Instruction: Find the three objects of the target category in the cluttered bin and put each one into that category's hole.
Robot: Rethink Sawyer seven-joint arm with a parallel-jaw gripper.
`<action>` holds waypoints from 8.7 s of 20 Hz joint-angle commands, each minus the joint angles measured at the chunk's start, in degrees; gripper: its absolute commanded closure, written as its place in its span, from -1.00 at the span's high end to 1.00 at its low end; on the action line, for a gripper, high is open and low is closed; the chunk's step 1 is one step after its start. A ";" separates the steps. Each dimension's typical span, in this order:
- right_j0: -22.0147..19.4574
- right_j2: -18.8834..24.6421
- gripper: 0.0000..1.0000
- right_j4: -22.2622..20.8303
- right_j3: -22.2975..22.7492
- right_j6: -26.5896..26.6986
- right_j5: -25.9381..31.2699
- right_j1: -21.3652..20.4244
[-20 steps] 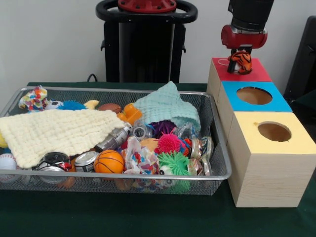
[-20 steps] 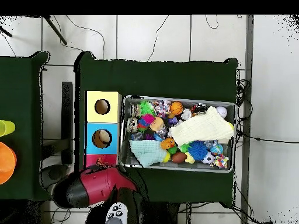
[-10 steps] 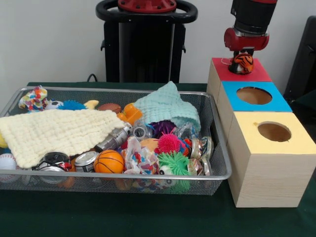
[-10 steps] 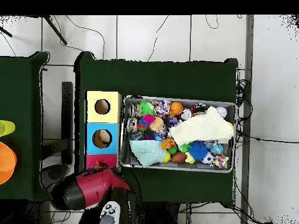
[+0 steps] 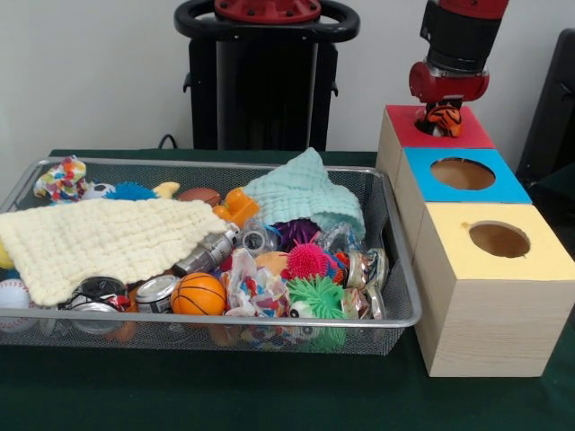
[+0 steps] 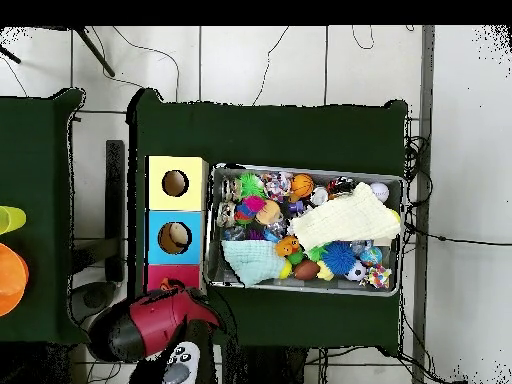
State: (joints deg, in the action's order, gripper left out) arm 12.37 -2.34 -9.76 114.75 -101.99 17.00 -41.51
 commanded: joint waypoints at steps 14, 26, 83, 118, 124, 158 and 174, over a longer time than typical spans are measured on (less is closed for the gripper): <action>0.77 -0.73 -1.00 -0.61 0.58 -8.36 -0.61 5.75; 1.63 -2.09 -1.00 -0.55 0.44 -8.35 -0.64 6.67; -1.46 0.71 1.00 -0.79 1.72 -4.62 11.12 -0.83; 6.60 -9.53 1.00 -1.73 -5.07 -10.04 -3.52 6.51; 6.35 -9.61 1.00 -1.59 -4.88 -8.58 -4.04 6.80; 5.75 -9.88 -1.00 -0.38 -3.36 -9.37 -5.57 6.69; 5.47 -9.24 -1.00 -0.24 -2.96 -9.05 -4.90 6.45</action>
State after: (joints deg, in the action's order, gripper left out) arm 20.34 -11.41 -9.57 111.67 -101.99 14.71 -38.63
